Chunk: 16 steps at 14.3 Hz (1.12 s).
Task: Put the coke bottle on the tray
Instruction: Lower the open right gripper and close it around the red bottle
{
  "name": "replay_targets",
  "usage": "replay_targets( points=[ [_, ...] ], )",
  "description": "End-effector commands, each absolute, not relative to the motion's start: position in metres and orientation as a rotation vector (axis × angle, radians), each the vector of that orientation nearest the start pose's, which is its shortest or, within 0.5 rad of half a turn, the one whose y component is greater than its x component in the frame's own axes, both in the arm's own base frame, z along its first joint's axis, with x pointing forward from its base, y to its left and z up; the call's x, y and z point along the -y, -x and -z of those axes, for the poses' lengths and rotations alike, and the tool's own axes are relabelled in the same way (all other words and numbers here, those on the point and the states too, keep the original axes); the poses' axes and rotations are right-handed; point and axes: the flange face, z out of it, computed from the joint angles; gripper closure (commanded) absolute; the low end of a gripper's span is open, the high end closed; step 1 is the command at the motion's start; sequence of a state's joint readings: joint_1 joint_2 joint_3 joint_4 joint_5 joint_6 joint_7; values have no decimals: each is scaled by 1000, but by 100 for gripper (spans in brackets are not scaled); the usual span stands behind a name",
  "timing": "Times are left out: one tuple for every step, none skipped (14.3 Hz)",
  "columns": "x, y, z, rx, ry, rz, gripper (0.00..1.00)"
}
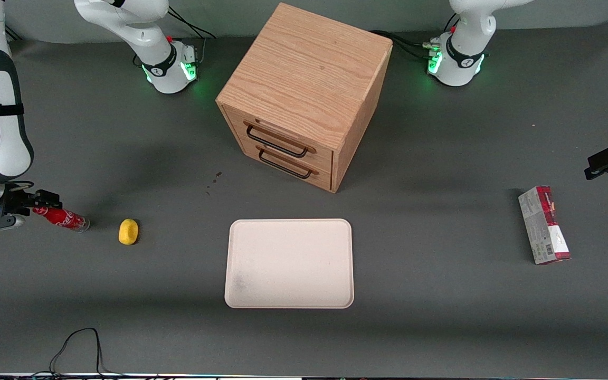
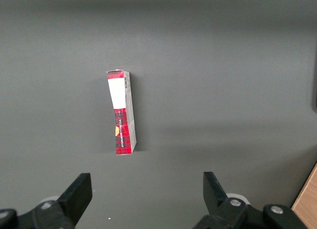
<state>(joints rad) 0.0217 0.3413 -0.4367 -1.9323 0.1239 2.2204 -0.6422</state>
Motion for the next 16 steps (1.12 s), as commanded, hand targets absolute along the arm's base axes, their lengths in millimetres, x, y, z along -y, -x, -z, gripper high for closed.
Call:
replay_targets(
  points=[
    [234, -574, -328, 306, 3145, -23, 9],
    [235, -573, -328, 318, 3143, -28, 24],
    [235, -573, -328, 323, 3141, -30, 40],
    [234, -573, -327, 329, 3139, -34, 56],
    [235, -573, -327, 327, 3140, -34, 71],
    [235, -573, -327, 327, 3139, -36, 83],
    [234, -573, -328, 329, 3138, -34, 91],
    [235, -572, -327, 327, 3137, -38, 92],
    [232, -573, -328, 329, 3128, -55, 93],
    [230, -578, -339, 338, 3123, -55, 94],
    [228, -584, -357, 348, 3110, -68, 94],
    [226, -592, -381, 365, 3098, -82, 94],
    [224, -599, -406, 381, 3086, -100, 94],
    [222, -605, -434, 396, 3081, -107, 94],
    [219, -610, -462, 410, 3082, -100, 94],
    [215, -612, -491, 425, 3079, -95, 94]
  ],
)
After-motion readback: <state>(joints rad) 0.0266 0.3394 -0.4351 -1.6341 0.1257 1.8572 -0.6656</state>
